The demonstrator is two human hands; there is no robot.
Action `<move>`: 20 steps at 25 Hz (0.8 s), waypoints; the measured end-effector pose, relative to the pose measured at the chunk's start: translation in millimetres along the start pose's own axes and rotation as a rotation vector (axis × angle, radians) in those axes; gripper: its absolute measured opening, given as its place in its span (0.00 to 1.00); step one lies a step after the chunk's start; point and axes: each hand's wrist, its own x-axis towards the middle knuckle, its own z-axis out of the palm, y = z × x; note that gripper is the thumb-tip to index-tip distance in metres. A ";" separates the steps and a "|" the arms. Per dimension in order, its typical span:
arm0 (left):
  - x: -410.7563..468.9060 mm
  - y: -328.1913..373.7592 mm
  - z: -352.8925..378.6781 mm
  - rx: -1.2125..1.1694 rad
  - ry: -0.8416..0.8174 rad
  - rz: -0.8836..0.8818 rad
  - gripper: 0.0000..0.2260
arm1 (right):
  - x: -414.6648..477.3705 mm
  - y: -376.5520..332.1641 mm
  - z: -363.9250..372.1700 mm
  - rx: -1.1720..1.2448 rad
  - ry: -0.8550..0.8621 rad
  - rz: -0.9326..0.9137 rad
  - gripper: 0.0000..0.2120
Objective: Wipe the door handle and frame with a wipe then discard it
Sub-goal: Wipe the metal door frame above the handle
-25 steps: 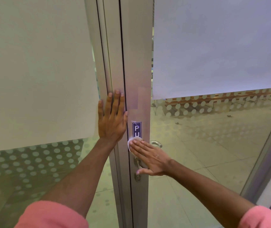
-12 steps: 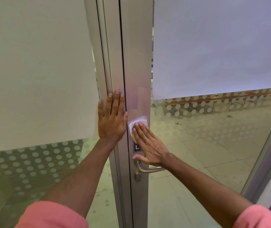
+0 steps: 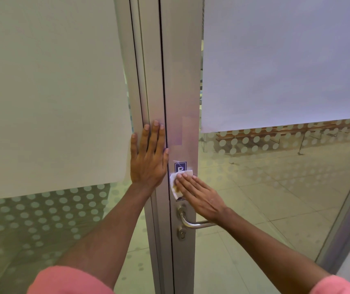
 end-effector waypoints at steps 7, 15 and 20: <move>-0.2 1.1 -0.5 0.005 0.002 0.005 0.27 | 13.0 0.2 -1.7 0.018 0.204 0.078 0.28; 1.6 0.4 -0.6 0.004 0.004 0.001 0.28 | 30.7 8.3 13.1 -0.063 0.191 -0.077 0.32; 0.2 1.2 -0.2 0.011 0.005 -0.001 0.28 | 18.8 31.8 -0.8 -0.183 0.086 -0.288 0.36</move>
